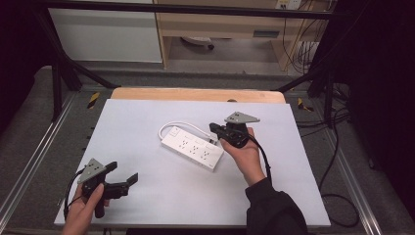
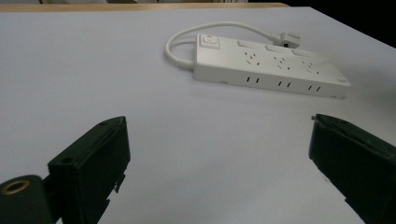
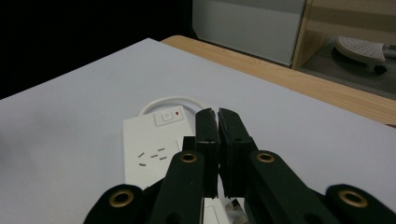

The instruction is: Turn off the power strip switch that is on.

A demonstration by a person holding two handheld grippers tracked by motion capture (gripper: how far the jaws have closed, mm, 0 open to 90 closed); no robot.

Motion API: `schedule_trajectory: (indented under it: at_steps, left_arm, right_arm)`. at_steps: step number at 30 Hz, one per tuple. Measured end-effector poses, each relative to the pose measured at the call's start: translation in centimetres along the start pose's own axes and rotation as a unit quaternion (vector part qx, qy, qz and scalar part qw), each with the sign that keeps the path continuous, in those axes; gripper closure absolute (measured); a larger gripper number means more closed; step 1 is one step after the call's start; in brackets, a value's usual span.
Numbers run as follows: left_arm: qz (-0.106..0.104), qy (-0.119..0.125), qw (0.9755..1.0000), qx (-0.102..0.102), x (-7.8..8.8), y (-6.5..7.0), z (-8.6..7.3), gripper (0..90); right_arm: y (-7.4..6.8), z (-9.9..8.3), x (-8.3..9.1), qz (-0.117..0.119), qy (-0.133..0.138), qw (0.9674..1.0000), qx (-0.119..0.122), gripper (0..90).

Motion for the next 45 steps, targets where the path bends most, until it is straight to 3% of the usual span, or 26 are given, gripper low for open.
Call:
schedule_trajectory:
  at_steps: [8,13,18,27,33,45]
  left_arm:
    - [-0.003,0.003,1.0000,0.000,0.1,0.2,0.1,5.4]
    - [-0.005,-0.001,1.0000,-0.002,0.0,0.1,0.0,5.4]
    - [-0.004,0.001,1.0000,-0.001,0.0,0.1,0.1,5.4]
    - [-0.006,-0.001,1.0000,-0.001,-0.1,0.2,0.1,5.4]
    - [-0.004,0.000,1.0000,-0.002,0.0,0.2,0.1,5.4]
    - [0.011,-0.001,0.9999,0.002,0.2,-0.2,0.1,5.3]
  right_arm:
    - [0.2,1.0,1.3,0.003,0.010,0.9999,0.000,52.5]
    - [0.3,1.5,2.0,-0.008,0.005,0.9999,-0.004,28.2]
    - [0.6,2.2,2.9,-0.022,0.003,0.9997,-0.011,10.7]
    - [0.9,3.0,4.4,-0.029,0.018,0.9993,-0.015,3.2]
    - [1.5,3.6,5.3,-0.058,0.044,0.9973,-0.004,4.2]
    - [2.3,3.2,8.2,-0.042,0.056,0.9976,0.003,5.0]
Point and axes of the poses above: each handheld gripper's, and its own axes: x roughly backward along the jaws, z roughly out of its top, y roughly to its right, the point moved 2 cm from there along -x, roughly forward along the jaws, and after that the axes turned 13 degrees about y, right-handed, at the moved point
